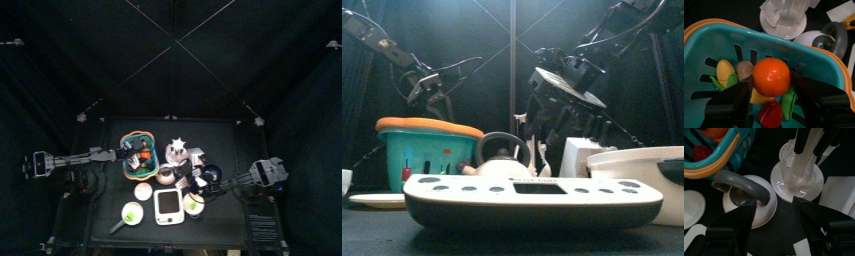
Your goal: Grab orange
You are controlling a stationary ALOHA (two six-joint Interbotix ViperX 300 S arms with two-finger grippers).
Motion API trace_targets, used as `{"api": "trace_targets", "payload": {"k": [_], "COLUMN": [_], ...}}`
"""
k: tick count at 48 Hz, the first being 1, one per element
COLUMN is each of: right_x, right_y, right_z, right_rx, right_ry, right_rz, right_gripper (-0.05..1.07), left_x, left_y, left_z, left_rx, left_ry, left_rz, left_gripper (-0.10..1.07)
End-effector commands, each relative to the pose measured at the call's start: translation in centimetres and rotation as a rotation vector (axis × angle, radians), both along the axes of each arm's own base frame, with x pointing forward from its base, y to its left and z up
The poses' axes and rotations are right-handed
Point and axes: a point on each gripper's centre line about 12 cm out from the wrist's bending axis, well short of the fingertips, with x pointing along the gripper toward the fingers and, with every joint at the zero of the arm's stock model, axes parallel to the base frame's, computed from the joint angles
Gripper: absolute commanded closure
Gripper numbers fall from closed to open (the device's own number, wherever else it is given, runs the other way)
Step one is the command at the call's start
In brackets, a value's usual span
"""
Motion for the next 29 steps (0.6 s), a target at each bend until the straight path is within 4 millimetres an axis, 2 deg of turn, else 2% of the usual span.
{"api": "trace_targets", "payload": {"k": [1, 15, 29], "right_x": [-0.1, 0.9, 1.2], "right_y": [0.1, 2.3, 4.9], "right_z": [1.1, 2.4, 4.2], "right_rx": [0.007, -0.036, -0.096], "right_ry": [-0.031, -0.075, -0.13], "right_rz": [0.02, 0.129, 0.227], "right_gripper": [0.1, 0.1, 0.1], "left_x": [-0.1, -1.2, -1.2], "left_y": [-0.7, -4.2, -6.6], "left_z": [1.0, 3.6, 3.8], "left_rx": [0.022, 0.046, 0.053], "left_ry": [-0.025, -0.134, -0.187], "left_rz": [-0.03, -0.141, -0.245], "left_gripper": [0.25, 0.25, 0.25]}}
